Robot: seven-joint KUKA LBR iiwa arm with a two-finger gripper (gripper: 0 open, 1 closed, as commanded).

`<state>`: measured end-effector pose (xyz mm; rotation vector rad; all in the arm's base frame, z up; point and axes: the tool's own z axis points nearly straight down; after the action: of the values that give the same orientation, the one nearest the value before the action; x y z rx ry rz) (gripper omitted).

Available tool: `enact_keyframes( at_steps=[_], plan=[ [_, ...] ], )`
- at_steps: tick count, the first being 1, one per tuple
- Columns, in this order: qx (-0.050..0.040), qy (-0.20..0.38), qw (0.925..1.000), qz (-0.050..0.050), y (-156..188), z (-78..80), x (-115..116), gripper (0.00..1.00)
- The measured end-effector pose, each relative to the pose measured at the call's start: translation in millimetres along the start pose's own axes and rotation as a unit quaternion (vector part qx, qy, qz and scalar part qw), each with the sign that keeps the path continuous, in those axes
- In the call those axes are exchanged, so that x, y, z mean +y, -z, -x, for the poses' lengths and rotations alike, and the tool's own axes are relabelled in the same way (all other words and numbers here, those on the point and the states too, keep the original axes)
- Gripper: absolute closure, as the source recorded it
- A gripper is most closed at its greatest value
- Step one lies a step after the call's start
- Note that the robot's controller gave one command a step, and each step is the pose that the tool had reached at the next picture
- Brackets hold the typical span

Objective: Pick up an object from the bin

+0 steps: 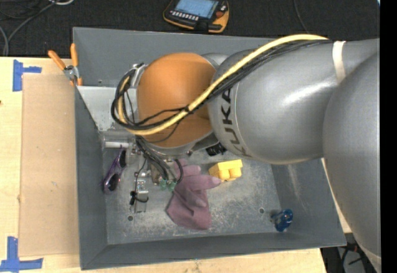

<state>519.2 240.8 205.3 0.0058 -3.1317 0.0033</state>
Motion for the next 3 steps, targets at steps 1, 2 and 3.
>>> enact_keyframes(
  at_steps=[1, 2, 3],
  plan=[
    [-0.0038, -0.004, 1.0, 0.001, 4.6, 2.2, -2.0, 0.0],
    [-0.0054, 0.331, 0.9434, 0.0, -124.4, 64.0, -8.0, 0.0],
    [-0.0083, 0.261, 0.9653, 0.001, -53.1, 64.5, 3.4, 0.0]
  ],
)
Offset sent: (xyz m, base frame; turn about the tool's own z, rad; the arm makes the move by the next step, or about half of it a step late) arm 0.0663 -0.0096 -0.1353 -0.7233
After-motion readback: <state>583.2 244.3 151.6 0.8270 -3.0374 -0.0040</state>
